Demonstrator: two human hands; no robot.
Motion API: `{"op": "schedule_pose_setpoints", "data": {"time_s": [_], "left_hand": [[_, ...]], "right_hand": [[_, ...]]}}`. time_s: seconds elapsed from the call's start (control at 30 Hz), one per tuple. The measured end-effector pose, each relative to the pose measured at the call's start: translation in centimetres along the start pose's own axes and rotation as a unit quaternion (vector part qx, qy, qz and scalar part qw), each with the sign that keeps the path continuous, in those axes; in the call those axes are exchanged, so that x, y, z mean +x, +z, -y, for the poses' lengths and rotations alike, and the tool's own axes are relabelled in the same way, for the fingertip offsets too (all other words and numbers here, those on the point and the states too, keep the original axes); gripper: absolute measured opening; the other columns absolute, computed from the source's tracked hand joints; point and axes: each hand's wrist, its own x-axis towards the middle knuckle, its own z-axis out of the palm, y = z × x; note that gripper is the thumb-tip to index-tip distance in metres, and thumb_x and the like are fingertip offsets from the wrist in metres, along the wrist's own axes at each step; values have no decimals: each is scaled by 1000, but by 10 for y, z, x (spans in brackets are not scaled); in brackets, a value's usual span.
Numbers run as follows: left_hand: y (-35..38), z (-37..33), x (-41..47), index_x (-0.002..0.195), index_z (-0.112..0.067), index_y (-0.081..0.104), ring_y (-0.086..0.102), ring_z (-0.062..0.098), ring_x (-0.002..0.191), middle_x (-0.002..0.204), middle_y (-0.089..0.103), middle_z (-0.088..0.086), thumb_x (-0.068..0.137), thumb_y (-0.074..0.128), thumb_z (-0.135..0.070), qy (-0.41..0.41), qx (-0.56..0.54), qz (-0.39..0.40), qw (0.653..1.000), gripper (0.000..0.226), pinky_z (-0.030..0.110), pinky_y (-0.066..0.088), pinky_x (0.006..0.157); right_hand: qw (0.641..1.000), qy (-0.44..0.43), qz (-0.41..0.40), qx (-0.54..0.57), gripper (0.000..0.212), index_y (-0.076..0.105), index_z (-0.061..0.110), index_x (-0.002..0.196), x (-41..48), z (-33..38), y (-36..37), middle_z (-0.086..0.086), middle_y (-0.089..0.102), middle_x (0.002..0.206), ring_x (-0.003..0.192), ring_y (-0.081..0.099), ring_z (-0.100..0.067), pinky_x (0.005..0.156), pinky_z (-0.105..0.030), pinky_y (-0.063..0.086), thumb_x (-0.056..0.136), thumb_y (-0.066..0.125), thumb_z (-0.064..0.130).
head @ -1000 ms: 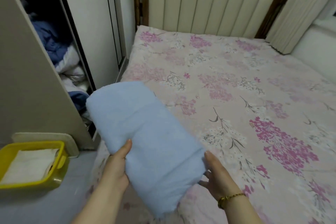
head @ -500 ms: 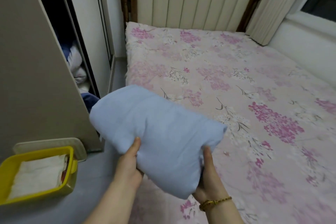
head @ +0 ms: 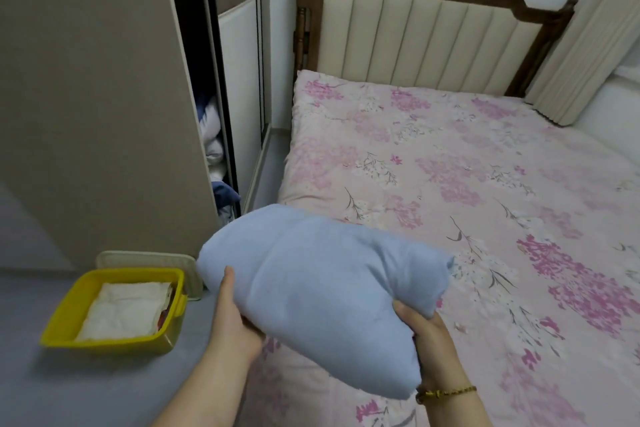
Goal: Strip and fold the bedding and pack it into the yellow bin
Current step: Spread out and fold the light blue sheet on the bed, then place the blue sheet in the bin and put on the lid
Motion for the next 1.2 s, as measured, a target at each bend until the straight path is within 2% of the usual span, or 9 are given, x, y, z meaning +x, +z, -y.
{"op": "schedule_pose_setpoints", "data": {"time_s": [0.13,0.23,0.4,0.53,0.67,0.8,0.97,1.13,1.2], "left_hand": [[-8,-33,6,117,-21,54,55,24,106,112,55,2,89,49,-47,57,-8,-58,997,37,38,43,81],[-16,-57,18,96,-24,56,58,17,85,94,61,-2,91,50,-38,62,21,-34,997,17,31,45,68],[-47,-105,63,108,-15,52,55,15,78,85,60,2,91,45,-15,54,71,-57,994,18,27,43,66],[-90,-157,126,93,-12,58,54,15,77,79,64,4,91,43,-8,21,85,-81,993,15,25,43,69],[-132,-229,196,109,-9,56,60,19,74,80,67,6,92,38,-4,-3,109,-81,991,25,30,43,84],[-168,-303,251,132,-4,44,55,16,76,70,70,3,93,34,3,17,144,-84,986,41,25,43,70],[-219,-366,297,136,-10,41,67,7,63,61,71,-9,93,36,3,21,175,-94,980,45,15,52,50],[-285,-381,337,109,-17,54,67,2,61,69,72,-11,92,38,6,35,231,-101,967,33,20,55,57],[-324,-370,358,113,-12,55,69,14,84,94,73,2,91,43,5,46,252,-130,958,31,33,56,78]], "right_hand": [[998,35,49,2,25,60,13,100,4,5,-7,-3,75,77,65,71,-21,48,-33,56,86,46,-2],[997,46,55,-36,30,57,8,111,12,1,1,-3,75,77,65,71,-21,47,-31,55,87,46,-4],[993,56,16,-107,35,53,6,119,44,-29,47,2,73,69,67,67,-21,59,-33,47,88,48,-7],[986,72,-18,-149,41,48,6,127,89,-80,109,-6,65,93,80,62,-25,54,-31,50,88,46,-9],[983,72,-52,-163,47,45,11,127,137,-136,184,-5,62,100,85,58,-25,65,-33,46,86,44,-13],[974,76,-81,-197,51,43,11,132,177,-186,260,-10,57,117,90,53,-24,83,-34,41,85,51,-7],[974,112,-68,-183,55,34,18,139,214,-220,334,-6,52,121,94,49,-21,88,-36,40,89,55,11],[964,161,-31,-211,56,34,20,133,264,-275,360,2,52,103,98,50,-23,94,-43,39,85,62,26],[957,171,-31,-232,55,36,18,133,282,-310,359,-3,55,115,105,52,-28,98,-45,38,85,63,23]]}}
